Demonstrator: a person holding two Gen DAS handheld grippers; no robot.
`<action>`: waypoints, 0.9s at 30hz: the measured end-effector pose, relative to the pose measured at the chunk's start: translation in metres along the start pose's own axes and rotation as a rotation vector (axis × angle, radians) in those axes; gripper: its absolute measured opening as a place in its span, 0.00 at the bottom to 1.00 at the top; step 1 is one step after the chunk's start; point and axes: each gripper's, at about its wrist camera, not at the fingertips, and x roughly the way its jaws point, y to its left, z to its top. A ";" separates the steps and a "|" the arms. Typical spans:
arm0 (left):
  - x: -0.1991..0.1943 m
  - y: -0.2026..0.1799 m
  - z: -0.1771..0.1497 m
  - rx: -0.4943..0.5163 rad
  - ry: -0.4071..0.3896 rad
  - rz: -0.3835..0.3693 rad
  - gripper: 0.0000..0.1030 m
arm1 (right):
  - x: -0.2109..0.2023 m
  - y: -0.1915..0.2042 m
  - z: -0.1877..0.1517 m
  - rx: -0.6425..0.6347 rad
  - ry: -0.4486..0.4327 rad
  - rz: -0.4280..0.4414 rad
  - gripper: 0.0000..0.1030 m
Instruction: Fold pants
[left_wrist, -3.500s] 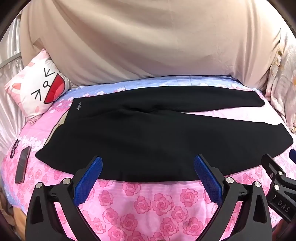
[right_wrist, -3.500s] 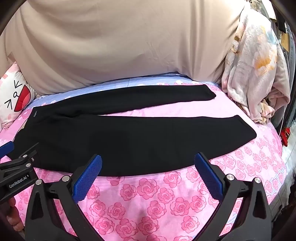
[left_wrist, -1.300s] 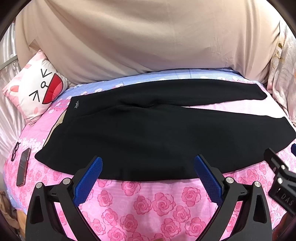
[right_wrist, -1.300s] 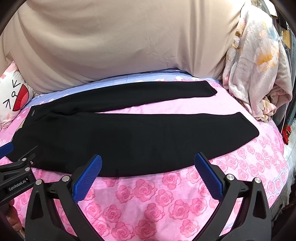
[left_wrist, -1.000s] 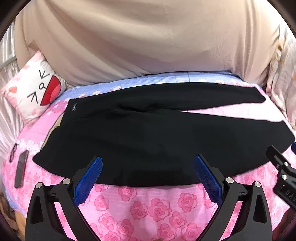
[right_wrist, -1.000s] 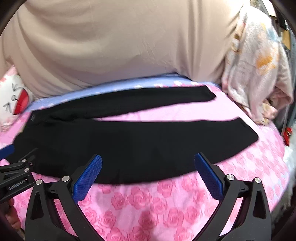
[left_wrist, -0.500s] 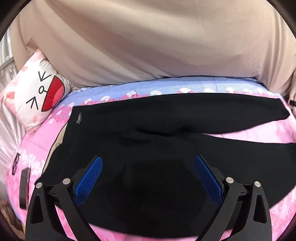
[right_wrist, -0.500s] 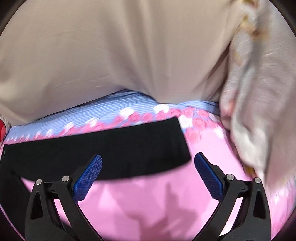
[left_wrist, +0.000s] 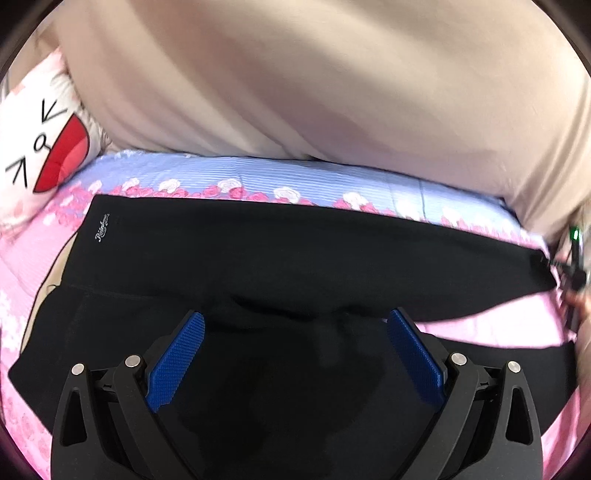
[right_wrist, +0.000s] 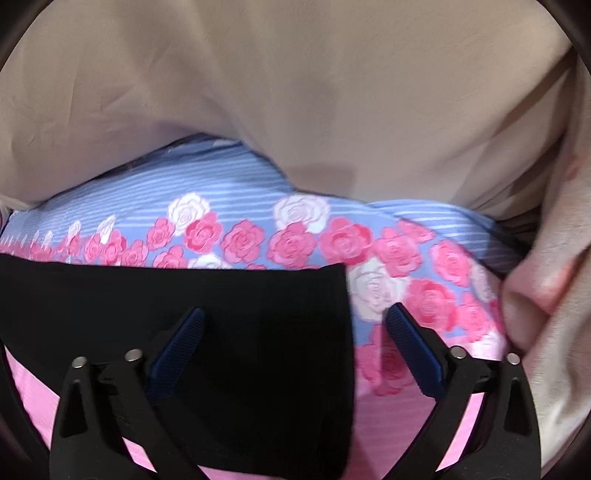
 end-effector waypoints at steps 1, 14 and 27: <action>0.003 0.012 0.007 -0.011 0.013 0.026 0.94 | 0.001 0.003 0.000 -0.009 -0.002 0.013 0.73; 0.075 0.207 0.124 -0.048 0.004 0.476 0.94 | -0.004 0.009 0.015 0.037 -0.024 0.069 0.38; 0.152 0.226 0.135 -0.041 0.181 0.313 0.13 | -0.009 0.017 0.017 0.052 0.000 0.063 0.15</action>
